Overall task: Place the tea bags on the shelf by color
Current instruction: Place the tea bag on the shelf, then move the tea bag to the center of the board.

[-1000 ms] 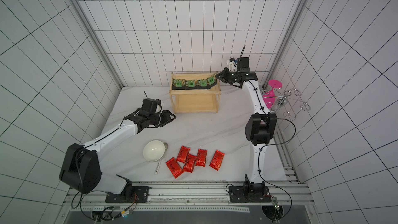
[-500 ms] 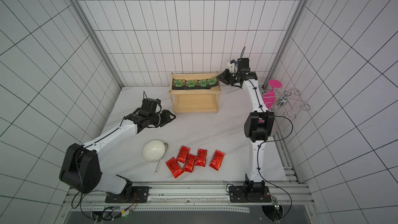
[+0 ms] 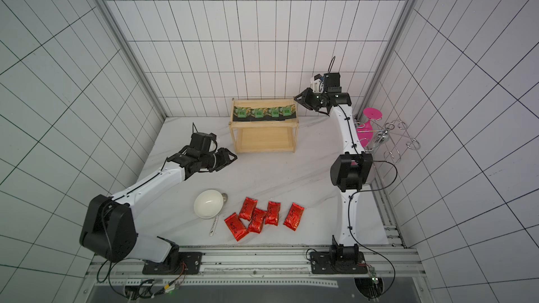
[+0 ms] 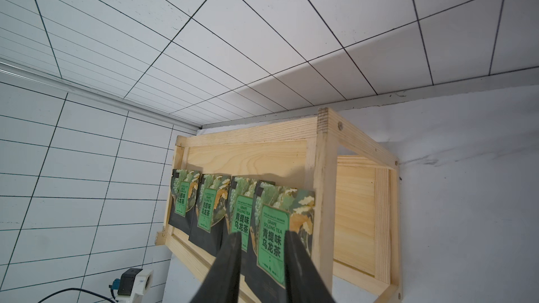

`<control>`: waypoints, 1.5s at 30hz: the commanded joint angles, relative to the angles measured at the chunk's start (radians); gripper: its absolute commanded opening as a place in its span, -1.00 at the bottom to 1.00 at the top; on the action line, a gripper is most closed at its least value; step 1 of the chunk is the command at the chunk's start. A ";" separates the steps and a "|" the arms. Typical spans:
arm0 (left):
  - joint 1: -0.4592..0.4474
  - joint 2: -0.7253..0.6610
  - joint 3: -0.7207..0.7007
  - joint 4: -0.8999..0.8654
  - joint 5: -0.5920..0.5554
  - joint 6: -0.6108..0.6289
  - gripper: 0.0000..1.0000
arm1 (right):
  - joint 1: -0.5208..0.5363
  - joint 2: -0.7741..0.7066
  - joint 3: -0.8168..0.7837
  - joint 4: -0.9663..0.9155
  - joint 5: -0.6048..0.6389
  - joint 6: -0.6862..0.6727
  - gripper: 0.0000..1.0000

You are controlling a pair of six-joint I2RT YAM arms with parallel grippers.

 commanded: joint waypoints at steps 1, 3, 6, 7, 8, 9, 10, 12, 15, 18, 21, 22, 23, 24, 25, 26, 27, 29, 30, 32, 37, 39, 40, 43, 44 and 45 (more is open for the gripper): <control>0.004 -0.029 0.000 0.010 0.008 0.018 -0.07 | 0.014 -0.014 0.022 -0.050 0.068 -0.040 -0.42; 0.004 -0.042 -0.007 0.005 0.004 0.021 -0.07 | 0.035 -0.042 0.008 -0.075 0.127 -0.066 -0.42; 0.002 -0.065 -0.015 -0.015 -0.006 0.032 -0.07 | 0.070 -0.121 -0.058 -0.107 0.219 -0.102 -0.46; -0.001 -0.074 -0.017 -0.023 -0.010 0.036 -0.07 | 0.088 -0.169 -0.114 -0.102 0.262 -0.112 -0.46; -0.007 -0.086 -0.023 -0.030 -0.019 0.039 -0.07 | 0.111 -0.236 -0.202 -0.078 0.322 -0.123 -0.47; -0.016 -0.099 -0.031 -0.037 -0.032 0.043 -0.07 | 0.134 -0.310 -0.302 -0.053 0.388 -0.128 -0.47; -0.025 -0.110 -0.038 -0.044 -0.043 0.048 -0.07 | 0.153 -0.377 -0.394 -0.029 0.441 -0.130 -0.47; -0.050 -0.137 -0.056 -0.060 -0.071 0.056 -0.07 | 0.196 -0.535 -0.625 0.013 0.572 -0.125 -0.48; -0.080 -0.176 -0.089 -0.072 -0.101 0.064 -0.06 | 0.253 -0.743 -0.948 0.090 0.711 -0.098 -0.49; -0.101 -0.210 -0.116 -0.074 -0.118 0.067 -0.05 | 0.311 -0.925 -1.236 0.118 0.788 -0.038 -0.50; -0.114 -0.232 -0.134 -0.067 -0.120 0.059 -0.03 | 0.390 -1.078 -1.473 0.118 0.821 0.046 -0.49; -0.119 -0.236 -0.138 -0.064 -0.118 0.058 -0.03 | 0.424 -1.120 -1.542 0.115 0.831 0.084 -0.46; -0.123 -0.237 -0.139 -0.064 -0.118 0.058 -0.03 | 0.455 -1.154 -1.592 0.104 0.843 0.117 -0.42; -0.127 -0.236 -0.139 -0.063 -0.118 0.056 -0.03 | 0.492 -1.189 -1.646 0.094 0.855 0.160 -0.37; -0.129 -0.233 -0.138 -0.063 -0.117 0.056 -0.02 | 0.532 -1.219 -1.693 0.086 0.869 0.203 -0.26; -0.131 -0.229 -0.138 -0.063 -0.117 0.058 -0.02 | 0.566 -1.241 -1.728 0.083 0.873 0.235 -0.14; -0.133 -0.227 -0.136 -0.064 -0.117 0.058 -0.03 | 0.602 -1.264 -1.761 0.077 0.875 0.275 0.00; -0.133 -0.223 -0.136 -0.066 -0.117 0.061 -0.01 | 0.658 -1.288 -1.802 0.064 0.873 0.338 0.19; -0.133 -0.222 -0.135 -0.068 -0.118 0.061 0.00 | 0.688 -1.295 -1.817 0.064 0.871 0.363 0.31; -0.132 -0.224 -0.135 -0.073 -0.124 0.064 0.05 | 0.734 -1.294 -1.845 0.078 0.855 0.420 0.48; -0.133 -0.221 -0.141 -0.078 -0.137 0.067 0.15 | 0.785 -1.252 -1.921 0.188 0.783 0.500 0.67; -0.133 -0.214 -0.142 -0.076 -0.133 0.064 0.17 | 0.787 -1.228 -1.942 0.215 0.774 0.517 0.71; -0.132 -0.208 -0.142 -0.077 -0.128 0.064 0.18 | 0.787 -1.215 -1.948 0.225 0.772 0.522 0.71; -0.133 -0.198 -0.145 -0.075 -0.127 0.062 0.18 | 0.785 -1.175 -1.963 0.270 0.775 0.523 0.72; -0.131 -0.195 -0.145 -0.075 -0.127 0.062 0.18 | 0.785 -1.160 -1.968 0.288 0.776 0.522 0.71; -0.131 -0.194 -0.145 -0.076 -0.126 0.062 0.18 | 0.786 -1.139 -1.968 0.296 0.778 0.521 0.71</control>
